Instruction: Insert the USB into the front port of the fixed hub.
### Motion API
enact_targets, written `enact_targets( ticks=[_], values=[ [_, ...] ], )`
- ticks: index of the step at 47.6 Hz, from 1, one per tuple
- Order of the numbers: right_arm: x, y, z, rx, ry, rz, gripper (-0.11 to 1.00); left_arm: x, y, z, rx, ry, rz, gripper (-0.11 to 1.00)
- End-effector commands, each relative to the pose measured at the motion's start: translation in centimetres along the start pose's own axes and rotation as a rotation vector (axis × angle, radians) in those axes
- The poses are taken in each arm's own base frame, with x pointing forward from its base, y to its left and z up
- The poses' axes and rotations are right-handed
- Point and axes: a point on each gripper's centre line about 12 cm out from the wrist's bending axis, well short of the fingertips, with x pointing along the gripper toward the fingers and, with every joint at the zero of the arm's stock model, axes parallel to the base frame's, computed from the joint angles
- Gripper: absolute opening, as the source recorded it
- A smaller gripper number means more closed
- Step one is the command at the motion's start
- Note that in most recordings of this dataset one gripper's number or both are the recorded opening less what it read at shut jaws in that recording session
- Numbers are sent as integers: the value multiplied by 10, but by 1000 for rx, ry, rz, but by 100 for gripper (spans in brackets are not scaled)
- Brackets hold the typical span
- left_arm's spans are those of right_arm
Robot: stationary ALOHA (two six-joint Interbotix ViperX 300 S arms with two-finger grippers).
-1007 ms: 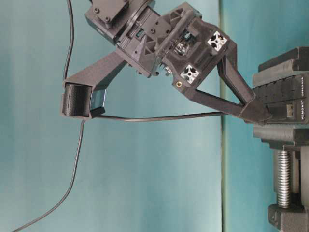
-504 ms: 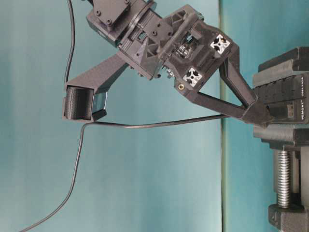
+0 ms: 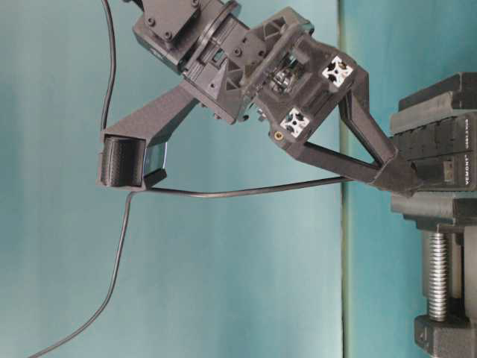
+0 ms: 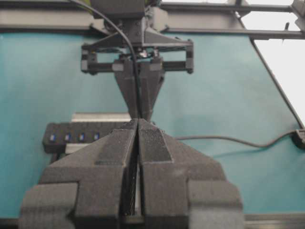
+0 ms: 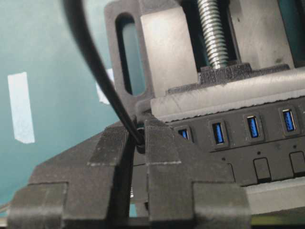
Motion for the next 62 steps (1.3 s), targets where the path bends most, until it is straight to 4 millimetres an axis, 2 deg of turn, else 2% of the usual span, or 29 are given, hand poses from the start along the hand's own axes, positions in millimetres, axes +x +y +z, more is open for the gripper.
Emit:
enact_targets(
  ticks=[1, 36, 62],
  values=[
    [1, 9, -6, -5, 20, 13, 3, 2, 0, 3, 0, -5, 1, 0],
    [2, 14, -18, -15, 91, 6, 3, 2, 0, 2, 1, -3, 1, 0],
    [5, 14, -15, -17, 82, 7, 3, 2, 0, 3, 1, -5, 3, 0]
  ],
)
